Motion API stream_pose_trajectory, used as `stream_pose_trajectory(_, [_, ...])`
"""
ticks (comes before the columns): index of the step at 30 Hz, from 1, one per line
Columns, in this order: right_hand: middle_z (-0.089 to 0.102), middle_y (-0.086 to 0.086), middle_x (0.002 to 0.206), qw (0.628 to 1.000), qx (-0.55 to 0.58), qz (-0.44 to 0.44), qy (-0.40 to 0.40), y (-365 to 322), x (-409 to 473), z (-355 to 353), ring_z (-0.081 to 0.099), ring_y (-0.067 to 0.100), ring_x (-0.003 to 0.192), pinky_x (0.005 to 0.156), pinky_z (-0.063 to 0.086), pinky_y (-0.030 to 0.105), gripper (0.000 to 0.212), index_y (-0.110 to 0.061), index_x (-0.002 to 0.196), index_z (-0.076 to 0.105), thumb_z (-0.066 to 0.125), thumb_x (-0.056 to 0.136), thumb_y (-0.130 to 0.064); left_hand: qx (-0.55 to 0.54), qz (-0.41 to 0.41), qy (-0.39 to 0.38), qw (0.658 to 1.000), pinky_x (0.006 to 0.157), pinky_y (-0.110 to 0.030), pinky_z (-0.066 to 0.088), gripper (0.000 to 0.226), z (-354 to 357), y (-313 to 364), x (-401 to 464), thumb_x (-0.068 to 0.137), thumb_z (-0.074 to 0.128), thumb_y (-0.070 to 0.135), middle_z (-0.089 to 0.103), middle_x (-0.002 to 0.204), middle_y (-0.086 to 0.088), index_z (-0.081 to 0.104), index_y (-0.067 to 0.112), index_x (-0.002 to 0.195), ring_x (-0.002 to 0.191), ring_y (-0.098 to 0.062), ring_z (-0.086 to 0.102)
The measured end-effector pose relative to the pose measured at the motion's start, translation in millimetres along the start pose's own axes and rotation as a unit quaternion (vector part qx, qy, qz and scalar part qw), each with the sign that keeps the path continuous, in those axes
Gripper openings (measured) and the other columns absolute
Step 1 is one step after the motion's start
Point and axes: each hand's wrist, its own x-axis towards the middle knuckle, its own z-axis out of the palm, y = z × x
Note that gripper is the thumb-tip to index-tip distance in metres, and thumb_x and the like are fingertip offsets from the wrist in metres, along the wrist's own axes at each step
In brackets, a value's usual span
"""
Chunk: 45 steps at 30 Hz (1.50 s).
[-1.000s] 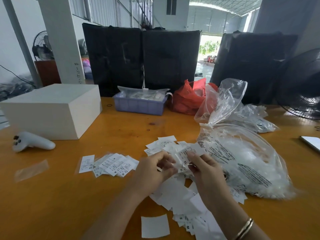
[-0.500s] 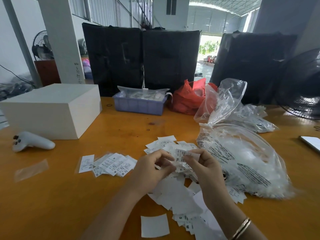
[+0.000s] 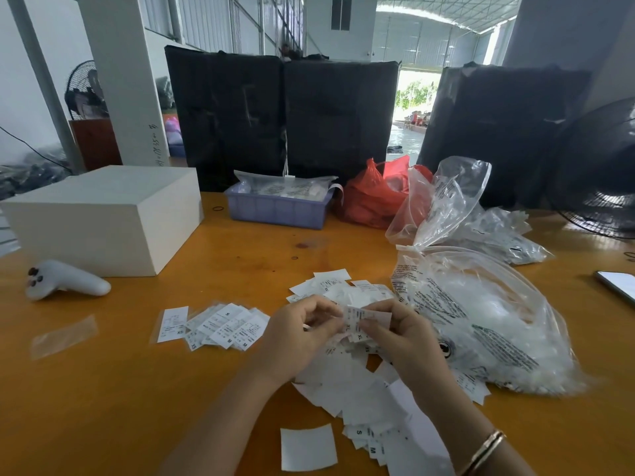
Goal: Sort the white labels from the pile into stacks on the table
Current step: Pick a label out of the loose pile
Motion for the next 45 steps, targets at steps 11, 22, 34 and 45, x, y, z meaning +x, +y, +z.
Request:
stream_pose_trajectory(11, [0.068, 0.011, 0.078, 0.988, -0.135, -0.017, -0.066, 2, 0, -1, 0.062, 0.025, 0.062, 0.057, 0.052, 0.032, 0.023, -0.032, 0.096, 0.064, 0.060, 0.091, -0.009, -0.062, -0.045, -0.048, 0.996, 0.054, -0.010, 0.046, 0.004, -2, 2, 1, 0.082, 0.068, 0.031, 0.073, 0.073, 0.011, 0.069, 0.030, 0.085, 0.068, -0.004, 0.069])
stream_pose_trajectory(22, [0.069, 0.005, 0.068, 0.998, 0.047, 0.031, 0.025, -2, 2, -3, 0.063, 0.013, 0.059, 0.053, 0.052, 0.021, 0.007, -0.016, 0.081, 0.069, 0.067, 0.086, -0.011, -0.108, -0.086, -0.024, 0.990, 0.053, -0.016, 0.048, 0.005, -4, 1, 3, 0.087, 0.068, 0.021, 0.075, 0.077, 0.004, 0.071, 0.022, 0.084, 0.066, -0.007, 0.069])
stream_pose_trajectory(34, [0.070, 0.015, 0.088, 0.962, 0.245, 0.107, -0.059, 1, -4, 6, 0.063, 0.026, 0.077, 0.073, 0.048, 0.034, 0.026, -0.011, 0.076, 0.068, 0.081, 0.062, -0.028, -0.255, -0.159, 0.067, 0.951, 0.077, -0.045, 0.056, 0.012, -1, 0, 5, 0.080, 0.073, 0.024, 0.076, 0.089, 0.002, 0.067, 0.024, 0.090, 0.083, -0.017, 0.073])
stream_pose_trajectory(45, [0.072, 0.006, 0.078, 0.966, 0.247, 0.049, 0.064, -6, -2, 2, 0.068, 0.015, 0.067, 0.057, 0.053, 0.019, 0.010, -0.021, 0.070, 0.071, 0.071, 0.074, -0.013, -0.153, -0.042, 0.029, 0.987, 0.065, -0.015, 0.052, 0.021, 2, -2, 2, 0.079, 0.075, 0.013, 0.074, 0.083, 0.008, 0.070, 0.031, 0.086, 0.082, -0.008, 0.071])
